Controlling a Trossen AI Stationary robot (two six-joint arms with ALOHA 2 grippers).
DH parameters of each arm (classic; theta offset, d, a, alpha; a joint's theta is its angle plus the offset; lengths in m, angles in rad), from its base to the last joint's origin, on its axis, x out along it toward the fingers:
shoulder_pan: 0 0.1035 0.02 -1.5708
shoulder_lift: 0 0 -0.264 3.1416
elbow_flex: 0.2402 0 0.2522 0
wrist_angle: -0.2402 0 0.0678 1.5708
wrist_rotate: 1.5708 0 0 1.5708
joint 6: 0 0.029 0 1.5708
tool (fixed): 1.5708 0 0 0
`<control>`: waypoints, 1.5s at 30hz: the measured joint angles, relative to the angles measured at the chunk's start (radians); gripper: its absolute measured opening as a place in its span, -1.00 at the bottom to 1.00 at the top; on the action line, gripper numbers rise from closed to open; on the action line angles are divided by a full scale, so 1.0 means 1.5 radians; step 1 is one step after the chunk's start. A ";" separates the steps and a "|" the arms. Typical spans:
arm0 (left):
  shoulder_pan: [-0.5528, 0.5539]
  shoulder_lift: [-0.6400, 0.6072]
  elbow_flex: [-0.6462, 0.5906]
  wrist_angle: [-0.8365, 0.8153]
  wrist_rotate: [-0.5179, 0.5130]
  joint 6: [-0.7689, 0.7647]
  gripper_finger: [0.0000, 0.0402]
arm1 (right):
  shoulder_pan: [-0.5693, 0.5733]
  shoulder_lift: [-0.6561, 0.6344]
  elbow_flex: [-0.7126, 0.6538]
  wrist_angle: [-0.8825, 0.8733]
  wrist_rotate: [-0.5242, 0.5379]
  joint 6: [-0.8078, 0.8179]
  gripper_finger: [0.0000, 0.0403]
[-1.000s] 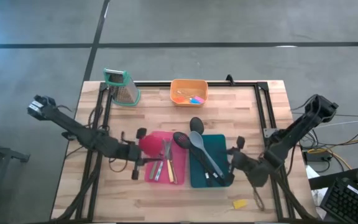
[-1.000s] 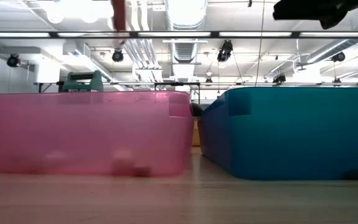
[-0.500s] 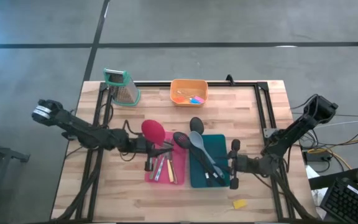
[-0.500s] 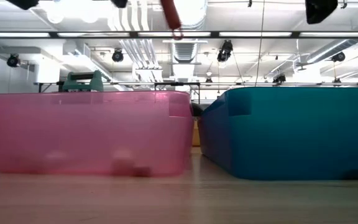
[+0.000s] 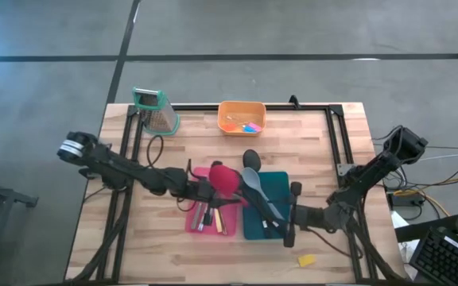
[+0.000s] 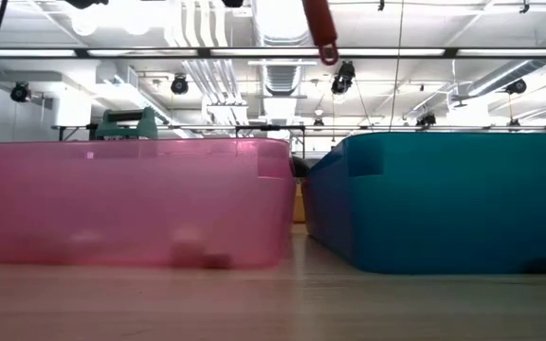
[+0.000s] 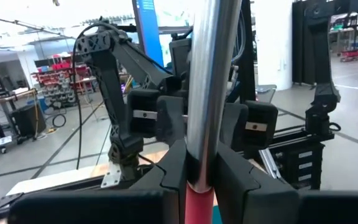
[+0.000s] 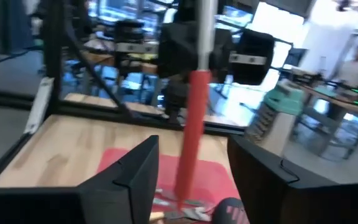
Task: Pick & Place Kitchen Items
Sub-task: Put the orange spoon into the blue bin
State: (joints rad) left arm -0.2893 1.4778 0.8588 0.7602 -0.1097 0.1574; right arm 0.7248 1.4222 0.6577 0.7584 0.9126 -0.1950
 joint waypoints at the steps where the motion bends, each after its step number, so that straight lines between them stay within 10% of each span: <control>1: 0.000 0.003 0.005 0.001 0.004 0.000 -0.74 | -0.003 0.002 0.005 0.000 0.014 0.001 -0.07; 16: 0.011 0.012 0.044 -0.020 0.029 0.017 -0.74 | -0.069 0.005 0.024 -0.020 -0.059 0.103 0.07; 40: 0.022 0.012 0.044 -0.038 0.032 0.013 -0.74 | -0.152 0.098 0.078 -0.007 -0.179 0.125 -0.20; 45: 0.022 0.012 0.044 -0.056 0.034 0.004 -0.74 | -0.152 0.106 0.128 -0.097 -0.156 0.108 -0.55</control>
State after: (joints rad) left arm -0.2569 1.4963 0.9245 0.6764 -0.0589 0.1629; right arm 0.4963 1.5817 0.8503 0.6133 0.6786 -0.0335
